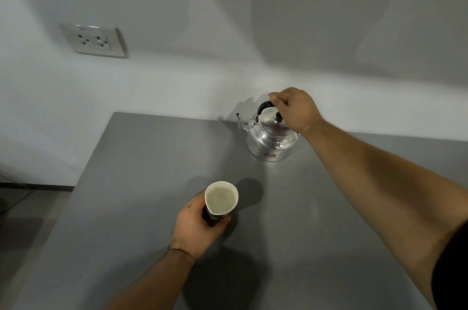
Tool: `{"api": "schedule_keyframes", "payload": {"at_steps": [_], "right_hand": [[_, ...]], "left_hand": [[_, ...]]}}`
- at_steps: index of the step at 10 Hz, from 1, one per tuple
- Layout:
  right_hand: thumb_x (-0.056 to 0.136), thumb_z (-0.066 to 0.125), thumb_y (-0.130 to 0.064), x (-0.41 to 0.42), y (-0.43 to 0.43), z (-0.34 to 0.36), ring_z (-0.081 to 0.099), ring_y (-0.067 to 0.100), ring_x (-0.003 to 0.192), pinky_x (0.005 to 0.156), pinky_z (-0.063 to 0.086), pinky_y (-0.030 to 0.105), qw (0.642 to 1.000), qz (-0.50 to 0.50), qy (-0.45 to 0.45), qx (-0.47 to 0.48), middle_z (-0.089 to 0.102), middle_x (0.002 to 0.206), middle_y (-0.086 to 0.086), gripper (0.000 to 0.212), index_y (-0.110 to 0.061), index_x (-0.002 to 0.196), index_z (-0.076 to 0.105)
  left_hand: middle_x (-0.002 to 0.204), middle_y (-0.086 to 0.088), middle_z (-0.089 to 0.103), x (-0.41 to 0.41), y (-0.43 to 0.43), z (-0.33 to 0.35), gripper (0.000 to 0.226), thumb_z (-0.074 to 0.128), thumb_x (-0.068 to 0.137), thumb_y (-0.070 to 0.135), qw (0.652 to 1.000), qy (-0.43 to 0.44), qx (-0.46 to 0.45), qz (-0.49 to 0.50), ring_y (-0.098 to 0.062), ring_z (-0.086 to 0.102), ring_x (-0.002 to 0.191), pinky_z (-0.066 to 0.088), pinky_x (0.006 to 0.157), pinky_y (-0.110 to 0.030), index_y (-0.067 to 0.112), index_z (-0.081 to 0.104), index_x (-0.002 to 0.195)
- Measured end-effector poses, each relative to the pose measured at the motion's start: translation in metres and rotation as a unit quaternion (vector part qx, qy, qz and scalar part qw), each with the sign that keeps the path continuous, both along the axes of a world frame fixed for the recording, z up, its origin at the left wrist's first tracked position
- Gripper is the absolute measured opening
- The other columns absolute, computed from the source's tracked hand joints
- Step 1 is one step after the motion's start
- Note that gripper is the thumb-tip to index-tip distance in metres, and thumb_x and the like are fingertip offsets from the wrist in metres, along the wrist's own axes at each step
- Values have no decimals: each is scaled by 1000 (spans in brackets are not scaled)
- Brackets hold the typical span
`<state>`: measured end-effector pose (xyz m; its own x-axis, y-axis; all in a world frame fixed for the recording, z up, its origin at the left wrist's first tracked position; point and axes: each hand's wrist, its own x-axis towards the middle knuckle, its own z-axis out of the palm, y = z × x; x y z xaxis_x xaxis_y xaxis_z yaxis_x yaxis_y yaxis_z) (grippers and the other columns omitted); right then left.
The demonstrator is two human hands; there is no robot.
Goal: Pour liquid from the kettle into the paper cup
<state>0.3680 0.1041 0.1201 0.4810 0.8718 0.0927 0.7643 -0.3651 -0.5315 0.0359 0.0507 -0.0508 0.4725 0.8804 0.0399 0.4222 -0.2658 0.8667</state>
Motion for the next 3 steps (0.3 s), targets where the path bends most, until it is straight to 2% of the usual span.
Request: {"api": "schedule_keyframes", "payload": {"at_steps": [1, 2, 3], "right_hand": [[109, 53, -31, -8, -16, 8, 61, 30, 125, 110, 46, 51, 998, -3, -25, 49, 71, 134, 9, 36, -12, 126, 78], [109, 52, -28, -17, -38, 21, 60, 30, 126, 113, 42, 52, 996, 3, -51, 72, 70, 135, 8, 35, -12, 129, 76], [109, 54, -26, -25, -66, 32, 64, 26, 123, 112, 45, 48, 994, 0, -48, 94, 73, 132, 7, 33, -11, 127, 77]], "left_hand": [[111, 27, 69, -2, 4, 6, 64, 95, 63, 22, 999, -31, -35, -19, 10, 63, 105, 46, 87, -8, 38, 67, 119], [117, 30, 70, -6, 10, 16, 73, 90, 66, 8, 995, -55, -62, -52, 10, 65, 110, 47, 92, -9, 40, 63, 125], [116, 21, 74, -16, 8, 31, 71, 74, 72, 3, 994, -32, -76, -76, -2, 70, 108, 56, 91, -23, 40, 60, 131]]}}
